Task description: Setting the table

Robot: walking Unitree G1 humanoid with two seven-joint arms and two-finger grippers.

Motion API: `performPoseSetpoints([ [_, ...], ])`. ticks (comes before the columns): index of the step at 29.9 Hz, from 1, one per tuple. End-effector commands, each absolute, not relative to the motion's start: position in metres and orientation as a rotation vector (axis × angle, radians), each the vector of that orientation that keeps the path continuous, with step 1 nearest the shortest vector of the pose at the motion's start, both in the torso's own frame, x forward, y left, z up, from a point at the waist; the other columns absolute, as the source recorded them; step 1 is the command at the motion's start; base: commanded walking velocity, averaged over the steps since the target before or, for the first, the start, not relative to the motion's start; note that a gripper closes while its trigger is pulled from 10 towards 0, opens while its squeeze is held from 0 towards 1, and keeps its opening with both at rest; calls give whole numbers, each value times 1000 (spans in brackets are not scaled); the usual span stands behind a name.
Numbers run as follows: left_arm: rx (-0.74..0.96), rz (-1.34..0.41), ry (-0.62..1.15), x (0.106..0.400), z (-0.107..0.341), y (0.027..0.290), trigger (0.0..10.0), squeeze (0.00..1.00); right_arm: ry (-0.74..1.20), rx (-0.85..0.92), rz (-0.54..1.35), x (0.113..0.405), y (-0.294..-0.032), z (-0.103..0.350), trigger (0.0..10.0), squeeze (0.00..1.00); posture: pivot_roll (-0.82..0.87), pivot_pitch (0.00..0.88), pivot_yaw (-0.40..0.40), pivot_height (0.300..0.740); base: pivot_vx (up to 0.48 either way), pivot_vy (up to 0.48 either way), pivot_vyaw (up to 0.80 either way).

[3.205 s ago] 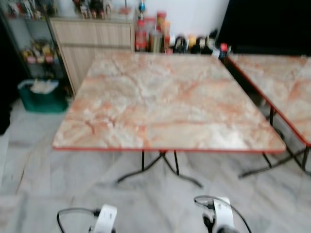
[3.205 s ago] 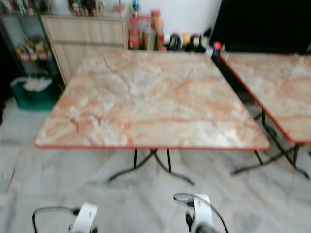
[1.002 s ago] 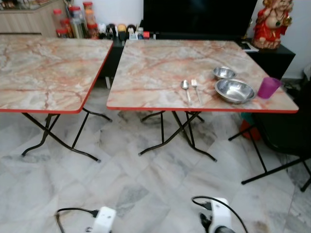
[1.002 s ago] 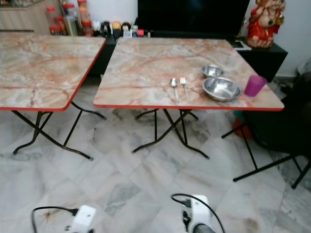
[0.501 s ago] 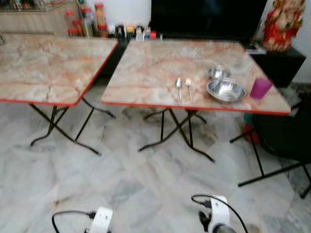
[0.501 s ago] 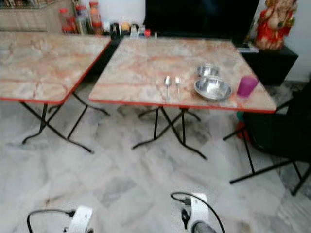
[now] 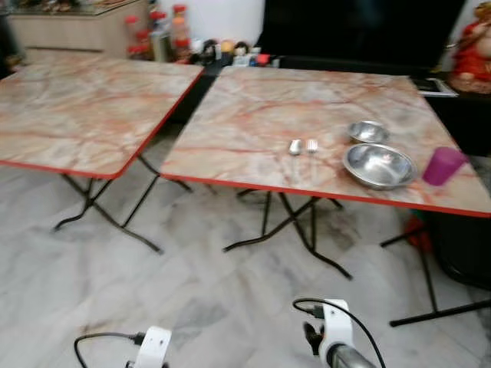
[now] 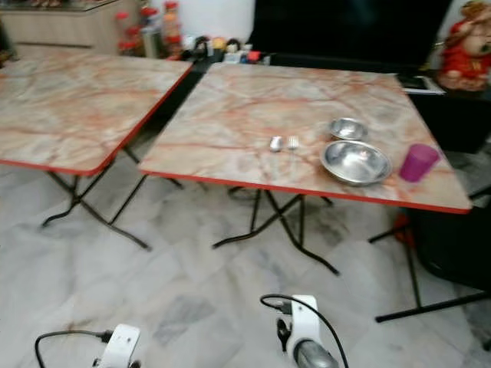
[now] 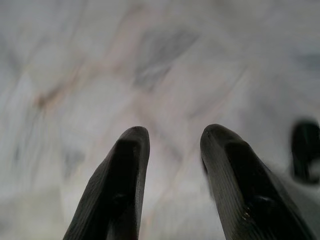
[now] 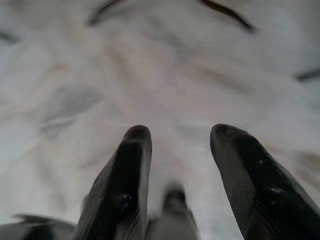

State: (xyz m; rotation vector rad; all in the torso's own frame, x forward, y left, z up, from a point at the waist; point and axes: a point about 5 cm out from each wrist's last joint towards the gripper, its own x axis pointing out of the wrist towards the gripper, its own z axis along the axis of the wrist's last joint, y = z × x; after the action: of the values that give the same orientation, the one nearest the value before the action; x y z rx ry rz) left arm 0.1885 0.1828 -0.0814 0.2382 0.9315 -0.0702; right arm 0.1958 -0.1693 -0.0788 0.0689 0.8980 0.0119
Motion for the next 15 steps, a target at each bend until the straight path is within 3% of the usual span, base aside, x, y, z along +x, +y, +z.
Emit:
performPoseSetpoints([
  [1,218,-82,943,185,-84,176,10000,0,908,60,-6,195,-176,-79,10000,0,6,0,-53,740,480,0,0],
  [10,230,-84,947,185,-84,176,10000,0,908,65,-2,195,-175,-79,10000,0,3,0,-52,740,475,0,0],
  [15,235,-89,948,185,-84,175,10000,0,909,66,-3,195,-175,-79,10000,0,3,0,-52,740,65,0,0],
])
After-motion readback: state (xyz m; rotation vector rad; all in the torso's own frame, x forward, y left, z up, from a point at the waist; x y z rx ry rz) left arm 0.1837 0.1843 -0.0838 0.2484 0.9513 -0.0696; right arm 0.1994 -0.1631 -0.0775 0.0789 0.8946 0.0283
